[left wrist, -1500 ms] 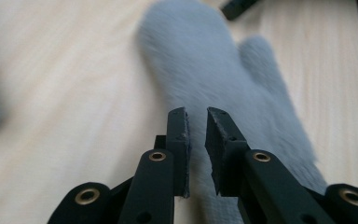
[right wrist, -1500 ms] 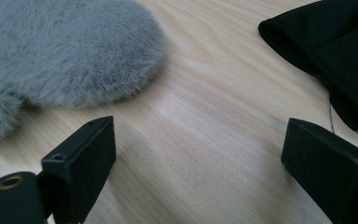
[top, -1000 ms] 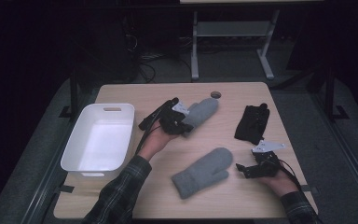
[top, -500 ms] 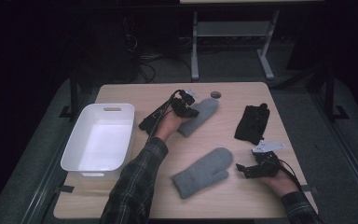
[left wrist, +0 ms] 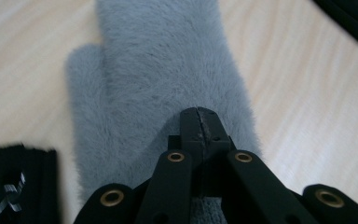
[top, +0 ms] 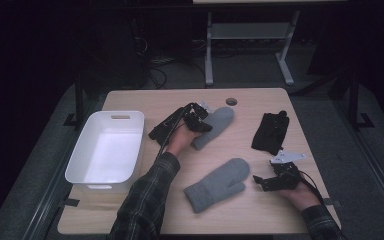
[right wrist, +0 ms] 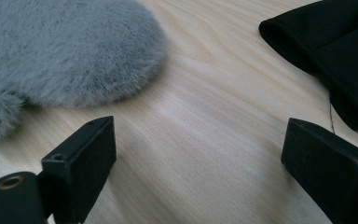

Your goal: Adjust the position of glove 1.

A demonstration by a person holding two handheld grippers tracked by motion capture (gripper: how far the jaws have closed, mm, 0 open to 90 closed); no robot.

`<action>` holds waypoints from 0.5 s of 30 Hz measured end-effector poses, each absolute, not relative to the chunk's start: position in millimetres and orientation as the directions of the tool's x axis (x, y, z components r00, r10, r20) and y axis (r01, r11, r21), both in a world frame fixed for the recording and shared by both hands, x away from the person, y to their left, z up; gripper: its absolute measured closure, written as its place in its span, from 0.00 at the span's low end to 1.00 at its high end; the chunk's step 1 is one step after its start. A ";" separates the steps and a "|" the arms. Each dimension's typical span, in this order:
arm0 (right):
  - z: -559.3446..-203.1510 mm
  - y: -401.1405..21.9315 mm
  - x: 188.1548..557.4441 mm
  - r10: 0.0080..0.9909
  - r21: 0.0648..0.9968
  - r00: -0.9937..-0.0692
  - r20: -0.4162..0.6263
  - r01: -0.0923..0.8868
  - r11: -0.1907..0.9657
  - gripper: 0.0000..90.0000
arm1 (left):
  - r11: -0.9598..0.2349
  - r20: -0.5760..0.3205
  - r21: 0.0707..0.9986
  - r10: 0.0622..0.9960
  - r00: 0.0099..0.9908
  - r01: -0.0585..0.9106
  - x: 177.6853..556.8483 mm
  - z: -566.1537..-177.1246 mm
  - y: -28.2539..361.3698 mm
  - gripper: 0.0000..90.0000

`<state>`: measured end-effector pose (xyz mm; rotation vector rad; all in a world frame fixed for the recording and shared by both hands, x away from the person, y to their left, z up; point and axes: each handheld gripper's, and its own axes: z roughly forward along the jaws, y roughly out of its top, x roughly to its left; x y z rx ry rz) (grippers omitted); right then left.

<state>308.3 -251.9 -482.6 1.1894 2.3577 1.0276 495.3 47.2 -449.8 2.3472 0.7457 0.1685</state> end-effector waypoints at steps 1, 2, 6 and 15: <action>-482.6 -251.8 308.3 0.792 0.717 -0.609 0.045 0.572 0.399 0.11 | -0.620 -0.076 0.631 0.549 0.833 0.466 491.2 -449.9 49.1 0.99; -482.6 -251.9 308.4 0.792 0.716 -0.609 0.044 0.572 0.400 0.11 | -0.627 -0.076 0.627 0.542 0.837 0.462 487.4 -449.6 51.4 0.99; -482.6 -251.9 308.4 0.792 0.716 -0.609 0.044 0.572 0.400 0.11 | -0.649 -0.071 0.614 0.521 0.851 0.448 471.4 -447.6 58.2 0.99; -482.6 -251.9 308.4 0.792 0.717 -0.610 0.043 0.571 0.401 0.11 | -0.671 -0.089 0.598 0.488 0.868 0.438 431.8 -446.5 66.2 0.99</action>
